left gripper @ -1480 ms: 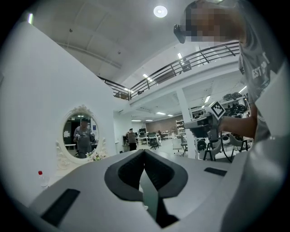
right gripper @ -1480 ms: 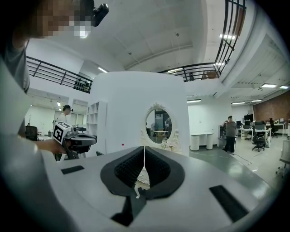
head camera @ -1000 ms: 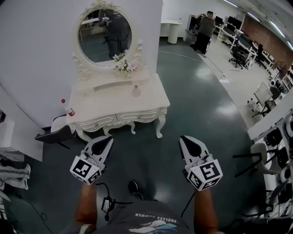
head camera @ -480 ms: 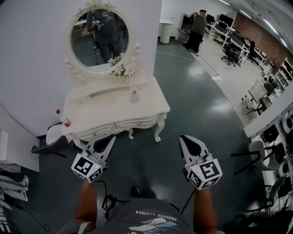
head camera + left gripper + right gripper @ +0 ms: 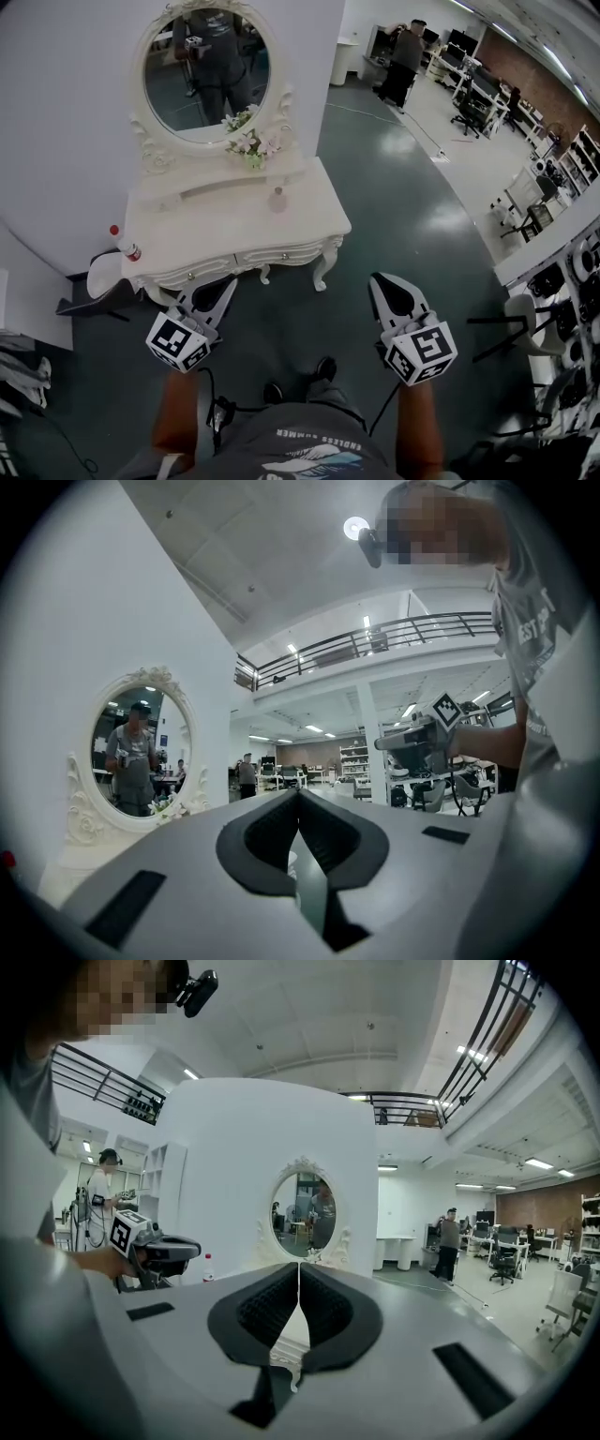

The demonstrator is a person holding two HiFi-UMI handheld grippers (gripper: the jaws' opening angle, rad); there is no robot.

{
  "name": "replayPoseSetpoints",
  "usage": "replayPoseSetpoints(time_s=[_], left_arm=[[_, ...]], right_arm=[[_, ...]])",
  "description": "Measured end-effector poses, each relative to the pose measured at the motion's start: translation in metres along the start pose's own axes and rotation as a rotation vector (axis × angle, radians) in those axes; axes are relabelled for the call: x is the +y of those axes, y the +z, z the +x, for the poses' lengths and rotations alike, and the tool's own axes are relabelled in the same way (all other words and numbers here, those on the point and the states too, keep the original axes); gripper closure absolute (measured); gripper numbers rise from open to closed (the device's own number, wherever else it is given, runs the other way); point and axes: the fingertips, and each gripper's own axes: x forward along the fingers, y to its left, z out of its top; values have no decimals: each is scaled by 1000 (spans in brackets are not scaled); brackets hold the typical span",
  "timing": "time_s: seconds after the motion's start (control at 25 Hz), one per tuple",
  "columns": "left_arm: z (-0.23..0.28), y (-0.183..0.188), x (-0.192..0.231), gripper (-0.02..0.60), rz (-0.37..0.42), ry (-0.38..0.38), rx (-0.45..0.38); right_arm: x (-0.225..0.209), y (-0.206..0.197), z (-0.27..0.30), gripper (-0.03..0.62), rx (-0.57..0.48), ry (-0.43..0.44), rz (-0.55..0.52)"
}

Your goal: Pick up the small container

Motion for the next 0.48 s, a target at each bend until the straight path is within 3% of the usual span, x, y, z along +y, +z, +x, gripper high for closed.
replayPoseSetpoints(time_s=[0.48], left_arm=[[16, -12, 50, 565, -7, 128, 48]], right_arm=[[-26, 4, 92, 568, -1, 132, 9]])
